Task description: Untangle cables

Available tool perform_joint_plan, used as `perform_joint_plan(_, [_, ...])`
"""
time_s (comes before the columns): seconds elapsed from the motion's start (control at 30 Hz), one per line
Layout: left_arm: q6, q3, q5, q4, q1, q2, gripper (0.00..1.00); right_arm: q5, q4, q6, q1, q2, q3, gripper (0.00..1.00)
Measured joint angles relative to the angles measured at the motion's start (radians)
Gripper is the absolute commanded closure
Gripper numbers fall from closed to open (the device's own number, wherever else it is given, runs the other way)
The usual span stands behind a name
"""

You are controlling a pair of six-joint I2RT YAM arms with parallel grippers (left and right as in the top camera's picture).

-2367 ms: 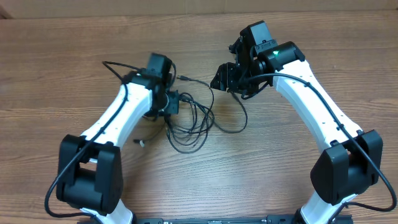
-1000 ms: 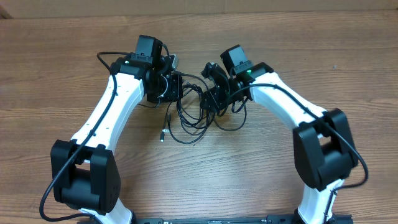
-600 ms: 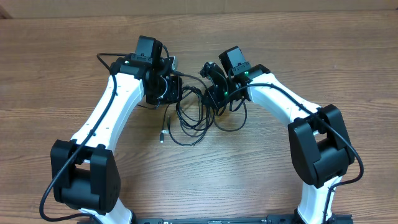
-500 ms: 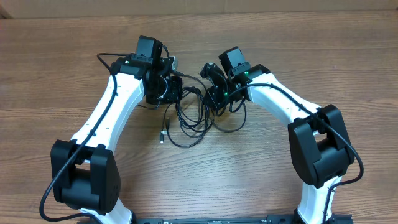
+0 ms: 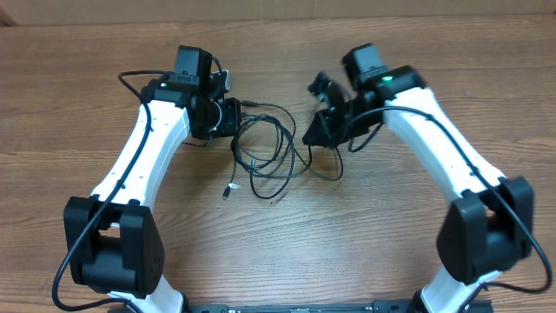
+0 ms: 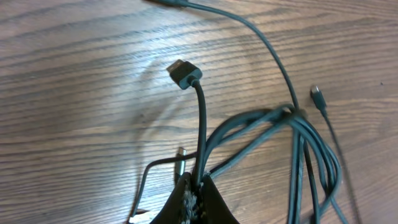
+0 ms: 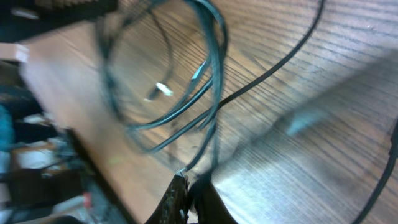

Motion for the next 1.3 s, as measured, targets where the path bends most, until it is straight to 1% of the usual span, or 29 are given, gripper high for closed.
perform_joint_plan(0.07, [0.0, 0.0, -0.006, 0.004, 0.003, 0.0, 0.96, -0.063, -0.016, 0.01, -0.048, -0.014, 0.0, 0.96])
perform_joint_plan(0.17, [0.0, 0.0, -0.01, 0.01, 0.005, 0.0, 0.96, -0.102, -0.023, 0.05, -0.122, -0.014, 0.0, 0.96])
perform_joint_plan(0.27, [0.0, 0.0, -0.01, 0.018, 0.005, 0.0, 0.96, -0.015, -0.032, 0.133, -0.168, -0.014, 0.0, 0.96])
perform_joint_plan(0.33, [0.0, 0.0, -0.008, 0.021, 0.005, 0.0, 0.96, 0.093, -0.052, 0.195, -0.186, -0.014, 0.0, 0.96])
perform_joint_plan(0.37, [0.0, 0.0, -0.005, 0.021, 0.005, 0.0, 0.96, 0.159, -0.063, 0.227, -0.188, -0.014, 0.0, 0.94])
perform_joint_plan(0.53, [0.019, 0.0, 0.024, 0.036, 0.005, 0.0, 0.96, 0.314, -0.086, 0.28, -0.175, -0.014, -0.027, 0.93])
perform_joint_plan(0.6, [0.045, 0.0, 0.058, 0.064, 0.005, 0.0, 0.96, 0.326, -0.098, 0.277, -0.169, -0.014, -0.034, 0.91])
perform_joint_plan(0.67, [0.069, 0.0, 0.1, 0.097, 0.005, -0.002, 0.96, 0.325, -0.109, 0.271, -0.164, -0.014, -0.035, 0.82])
perform_joint_plan(0.73, [0.081, 0.003, 0.132, 0.106, 0.005, -0.01, 0.96, 0.314, -0.106, 0.262, -0.163, -0.014, -0.035, 0.78])
perform_joint_plan(0.8, [0.087, 0.017, 0.157, 0.106, 0.005, -0.025, 0.96, 0.285, -0.089, 0.257, -0.163, -0.014, -0.035, 0.69])
perform_joint_plan(0.87, [0.099, 0.048, 0.19, 0.108, 0.005, -0.061, 0.96, 0.225, -0.065, 0.246, -0.163, -0.014, -0.035, 0.66])
perform_joint_plan(0.9, [0.108, 0.062, 0.206, 0.11, 0.005, -0.082, 0.96, 0.185, -0.051, 0.232, -0.163, -0.014, -0.035, 0.59])
perform_joint_plan(0.97, [0.134, 0.09, 0.245, 0.115, 0.005, -0.128, 0.96, 0.121, -0.023, 0.211, -0.163, -0.016, -0.035, 0.54])
perform_joint_plan(1.0, [0.146, 0.1, 0.265, 0.121, 0.005, -0.155, 0.96, 0.096, -0.007, 0.201, -0.163, -0.02, -0.035, 0.47])
perform_joint_plan(1.03, [0.159, 0.109, 0.286, 0.128, 0.005, -0.187, 0.96, 0.075, 0.006, 0.192, -0.163, -0.026, -0.036, 0.42])
perform_joint_plan(1.1, [0.171, 0.121, 0.322, 0.137, 0.005, -0.232, 0.96, 0.029, 0.045, 0.176, -0.163, -0.058, -0.039, 0.36])
perform_joint_plan(1.17, [0.187, 0.127, 0.376, 0.146, 0.005, -0.261, 0.96, -0.015, 0.086, 0.169, -0.163, -0.13, -0.041, 0.29])
perform_joint_plan(1.23, [0.216, 0.127, 0.446, 0.146, 0.005, -0.266, 0.96, -0.044, 0.117, 0.166, -0.163, -0.215, -0.041, 0.24])
perform_joint_plan(1.3, [0.263, 0.127, 0.518, 0.137, 0.005, -0.264, 0.96, -0.06, 0.141, 0.171, -0.163, -0.281, -0.041, 0.24])
